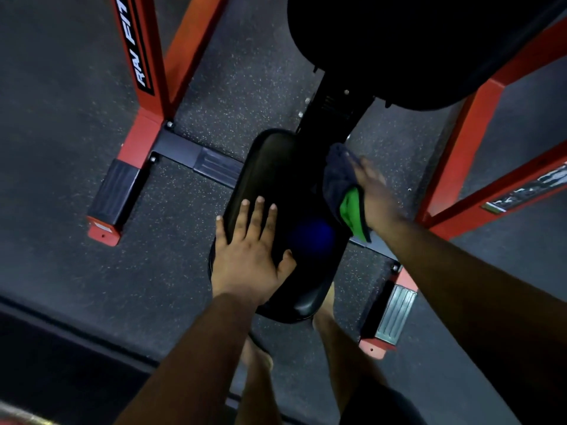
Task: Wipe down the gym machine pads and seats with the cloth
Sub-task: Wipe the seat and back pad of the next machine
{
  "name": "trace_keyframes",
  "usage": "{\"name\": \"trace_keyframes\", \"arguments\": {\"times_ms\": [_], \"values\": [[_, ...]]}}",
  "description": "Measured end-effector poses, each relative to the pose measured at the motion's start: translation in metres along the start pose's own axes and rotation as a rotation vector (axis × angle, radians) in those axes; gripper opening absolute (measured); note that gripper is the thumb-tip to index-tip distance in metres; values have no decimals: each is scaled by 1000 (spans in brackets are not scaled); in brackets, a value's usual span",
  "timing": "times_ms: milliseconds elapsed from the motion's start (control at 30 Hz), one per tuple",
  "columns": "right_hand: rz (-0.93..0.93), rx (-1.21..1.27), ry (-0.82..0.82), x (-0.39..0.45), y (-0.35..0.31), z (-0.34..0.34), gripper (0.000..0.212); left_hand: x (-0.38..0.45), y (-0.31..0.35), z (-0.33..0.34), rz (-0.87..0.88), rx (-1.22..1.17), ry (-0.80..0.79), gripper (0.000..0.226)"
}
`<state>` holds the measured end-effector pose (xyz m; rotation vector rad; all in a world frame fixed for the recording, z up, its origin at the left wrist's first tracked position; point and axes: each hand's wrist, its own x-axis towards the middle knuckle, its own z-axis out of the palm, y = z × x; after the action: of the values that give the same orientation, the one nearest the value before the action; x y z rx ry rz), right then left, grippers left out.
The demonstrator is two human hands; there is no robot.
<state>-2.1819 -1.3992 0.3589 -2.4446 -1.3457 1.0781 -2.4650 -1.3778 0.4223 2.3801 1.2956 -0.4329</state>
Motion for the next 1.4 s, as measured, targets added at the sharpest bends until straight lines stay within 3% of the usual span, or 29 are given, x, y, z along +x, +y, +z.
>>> {"name": "trace_keyframes", "arguments": {"times_ms": [100,267,367,433,533,667,833,900,1000,1067,1133,1300,1400], "values": [[24,-165,92,-4,-41,22,62,1,0,2,6,17,5,85],[-255,-292,27,57,-148,44,60,2,0,2,-13,3,26,85],[-306,-322,17,74,-123,37,60,1,-2,2,-10,2,24,85],[-201,-278,66,67,-81,24,62,1,-2,1,-7,-1,23,85],[12,-142,88,4,-44,26,60,0,-1,1,-12,1,19,85],[31,-73,118,-93,-55,58,67,0,-1,0,-14,1,15,86],[139,3,173,29,-22,29,59,1,-2,3,-8,29,34,85],[191,93,211,31,-24,31,56,1,-3,5,-13,23,28,85],[144,196,308,-63,-44,64,58,1,-3,4,-14,17,15,86],[100,272,237,-144,-55,90,72,0,-2,2,-9,21,6,85],[82,303,164,-170,-56,99,78,0,-2,2,-4,26,6,83],[187,135,254,-35,-44,52,56,-1,-4,5,10,-5,57,77],[275,104,255,-37,-45,57,59,1,-5,8,14,-8,54,74]]}}
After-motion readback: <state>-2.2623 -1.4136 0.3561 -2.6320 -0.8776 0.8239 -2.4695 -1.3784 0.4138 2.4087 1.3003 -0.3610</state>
